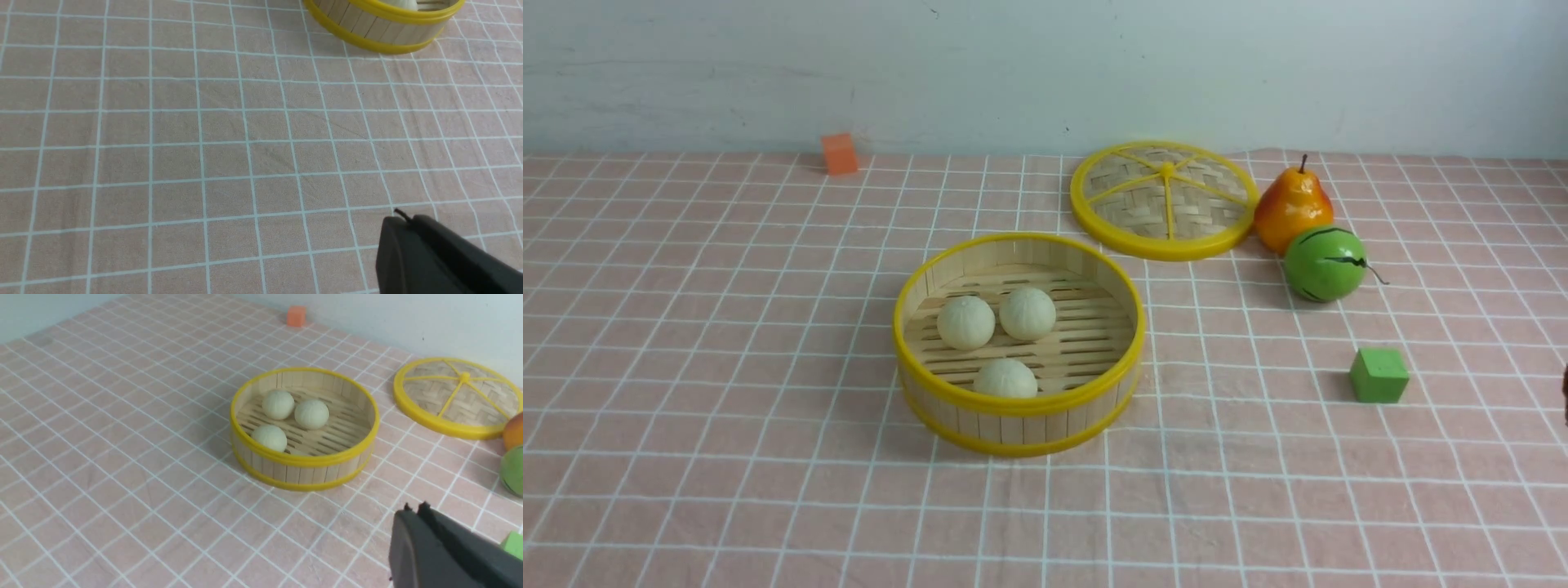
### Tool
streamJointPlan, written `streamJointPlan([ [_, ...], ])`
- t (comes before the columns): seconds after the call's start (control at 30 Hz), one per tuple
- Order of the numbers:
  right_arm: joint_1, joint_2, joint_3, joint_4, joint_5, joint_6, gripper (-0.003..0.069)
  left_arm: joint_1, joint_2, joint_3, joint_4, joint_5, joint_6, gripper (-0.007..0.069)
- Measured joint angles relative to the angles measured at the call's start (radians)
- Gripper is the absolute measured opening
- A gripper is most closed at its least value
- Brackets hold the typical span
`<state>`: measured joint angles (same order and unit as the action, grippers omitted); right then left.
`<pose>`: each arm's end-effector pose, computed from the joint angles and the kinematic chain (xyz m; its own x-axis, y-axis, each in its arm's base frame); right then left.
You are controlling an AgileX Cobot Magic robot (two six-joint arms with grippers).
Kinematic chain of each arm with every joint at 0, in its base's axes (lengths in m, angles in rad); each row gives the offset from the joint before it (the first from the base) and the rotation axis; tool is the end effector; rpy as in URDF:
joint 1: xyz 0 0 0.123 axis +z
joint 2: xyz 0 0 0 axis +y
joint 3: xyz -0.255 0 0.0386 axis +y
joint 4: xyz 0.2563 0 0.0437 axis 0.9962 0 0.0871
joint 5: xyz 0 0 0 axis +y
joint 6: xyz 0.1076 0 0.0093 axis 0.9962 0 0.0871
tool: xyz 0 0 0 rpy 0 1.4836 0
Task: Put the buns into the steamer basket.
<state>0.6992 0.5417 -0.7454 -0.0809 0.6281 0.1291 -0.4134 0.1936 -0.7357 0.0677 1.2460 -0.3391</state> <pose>0.1146 0.0896 0.3466 -0.2903 -0.1611 -0.9433 -0.5913 0.8052 0.0444 0.0413 -0.0106 0.3172 -0.6129 -0.0713 -0.7870 0.1702 0.9606 -0.2196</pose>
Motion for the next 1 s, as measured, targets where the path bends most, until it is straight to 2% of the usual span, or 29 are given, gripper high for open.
streamJointPlan([
  [0.07, -0.001, -0.009, 0.035, -0.018, -0.018, 0.000, -0.0015, 0.000, 0.000, 0.000, 0.000, 0.000, 0.000, 0.0002],
  [0.17, -0.053, -0.068, 0.178, -0.041, -0.098, 0.014, -0.0022, 0.000, 0.000, 0.000, 0.001, 0.000, 0.000, 0.0004],
  [0.2, -0.124, -0.127, 0.271, -0.020, -0.156, 0.038, -0.0021, 0.000, 0.000, 0.000, 0.001, 0.000, 0.000, 0.0008],
  [0.23, -0.134, -0.135, 0.281, -0.016, -0.163, 0.041, -0.0021, 0.000, 0.000, 0.000, 0.001, 0.000, 0.000, 0.0008],
  [0.27, -0.218, -0.197, 0.361, 0.026, -0.217, 0.053, -0.0021, 0.000, 0.000, 0.000, 0.001, 0.000, 0.000, 0.0010],
  [0.33, -0.286, -0.246, 0.421, 0.055, -0.261, 0.058, -0.0021, 0.000, 0.000, 0.000, 0.001, 0.000, 0.000, 0.0012],
  [0.37, -0.376, -0.305, 0.497, 0.081, -0.316, 0.062, -0.0021, 0.000, 0.000, 0.000, 0.001, 0.000, 0.000, 0.0015],
  [0.5, -0.565, -0.471, 0.645, 0.094, -0.434, 0.066, -0.0021, 0.000, 0.000, 0.000, 0.001, 0.000, 0.000, 0.0018],
  [0.57, -0.633, -0.528, 0.690, 0.093, -0.439, 0.066, -0.0021, 0.000, 0.000, 0.000, 0.001, 0.000, 0.000, 0.0020],
  [0.77, -0.731, -0.552, 0.769, 0.056, -0.410, 0.073, -0.0021, 0.000, 0.000, 0.000, 0.001, 0.001, 0.000, 0.0023],
  [1.0, -0.738, -0.552, 0.766, 0.034, -0.271, 0.071, -0.0021, 0.000, 0.000, 0.000, 0.001, 0.001, 0.000, 0.0032],
])
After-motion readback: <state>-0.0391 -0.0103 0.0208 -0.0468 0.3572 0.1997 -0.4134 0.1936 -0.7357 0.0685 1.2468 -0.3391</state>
